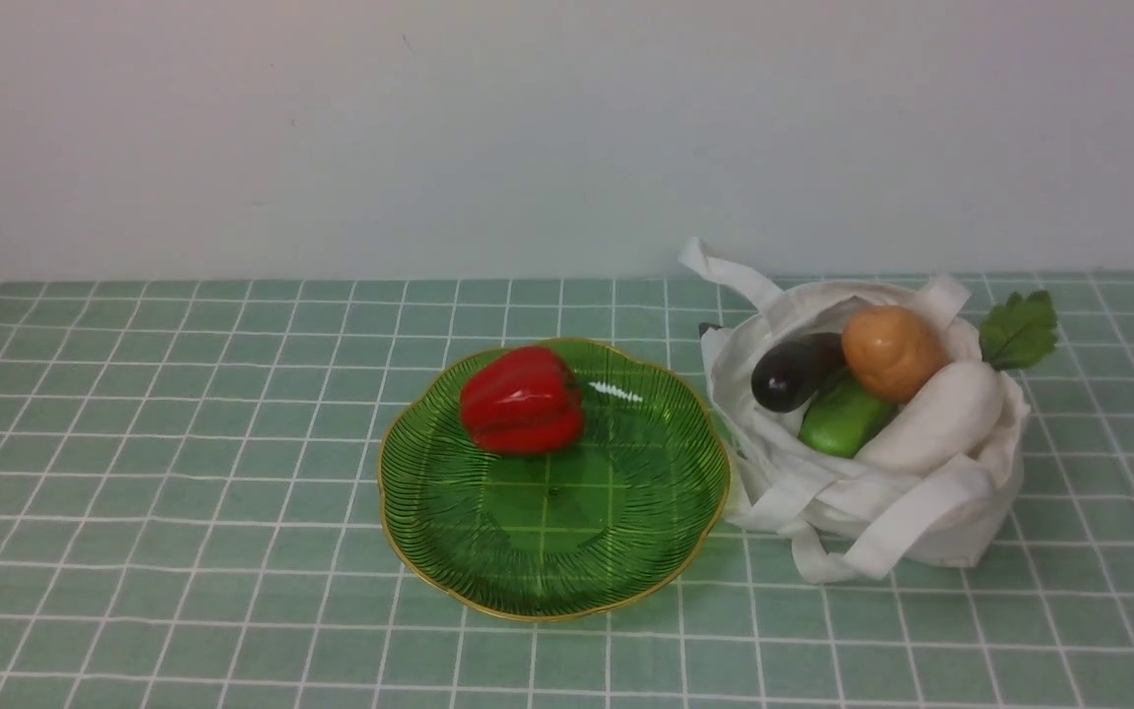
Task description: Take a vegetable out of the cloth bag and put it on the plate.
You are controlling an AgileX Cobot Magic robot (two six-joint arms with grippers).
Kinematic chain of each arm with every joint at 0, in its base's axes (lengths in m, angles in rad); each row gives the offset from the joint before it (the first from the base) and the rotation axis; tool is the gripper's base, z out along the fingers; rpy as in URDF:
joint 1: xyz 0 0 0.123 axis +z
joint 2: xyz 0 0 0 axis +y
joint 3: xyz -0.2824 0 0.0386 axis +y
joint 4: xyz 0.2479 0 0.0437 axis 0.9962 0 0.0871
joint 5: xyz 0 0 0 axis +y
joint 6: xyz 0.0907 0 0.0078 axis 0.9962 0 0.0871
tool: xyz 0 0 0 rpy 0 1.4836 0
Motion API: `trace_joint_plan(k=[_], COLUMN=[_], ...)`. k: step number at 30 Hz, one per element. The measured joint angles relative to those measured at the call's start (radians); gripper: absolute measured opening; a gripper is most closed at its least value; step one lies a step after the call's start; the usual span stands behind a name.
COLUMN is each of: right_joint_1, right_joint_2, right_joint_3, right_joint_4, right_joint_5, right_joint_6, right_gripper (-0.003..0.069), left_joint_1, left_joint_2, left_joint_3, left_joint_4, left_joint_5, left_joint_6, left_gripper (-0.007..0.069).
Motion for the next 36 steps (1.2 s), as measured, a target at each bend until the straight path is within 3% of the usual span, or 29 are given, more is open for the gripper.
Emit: trace_joint_plan(k=[13, 19, 22, 31, 36], right_joint_1=[0.000, -0.004, -0.069, -0.455, -0.571], right_joint_2=[0.000, -0.012, -0.032, -0.189, -0.245], right_joint_3=[0.026, 0.102, 0.181, 0.404, 0.484], right_joint_4=[0.000, -0.006, -0.037, -0.044, -0.044], right_joint_5=[0.047, -0.092, -0.142, -0.150, -0.149], right_joint_6=[0.000, 0.097, 0.124, 0.138, 0.138], right_gripper=[-0.0014, -0.0014, -0.0014, -0.0014, -0.0015], left_joint_1=[0.000, 0.000, 0.000, 0.000, 0.000], left_joint_2=[0.000, 0.000, 0.000, 0.000, 0.000], left_joint_3=[0.000, 0.000, 0.000, 0.000, 0.000], left_joint_4=[0.000, 0.000, 0.000, 0.000, 0.000], left_joint_5=[0.000, 0.000, 0.000, 0.000, 0.000], left_joint_6=[0.000, 0.000, 0.000, 0.000, 0.000], left_gripper=[-0.0008, -0.0008, -0.0008, -0.0008, -0.0008])
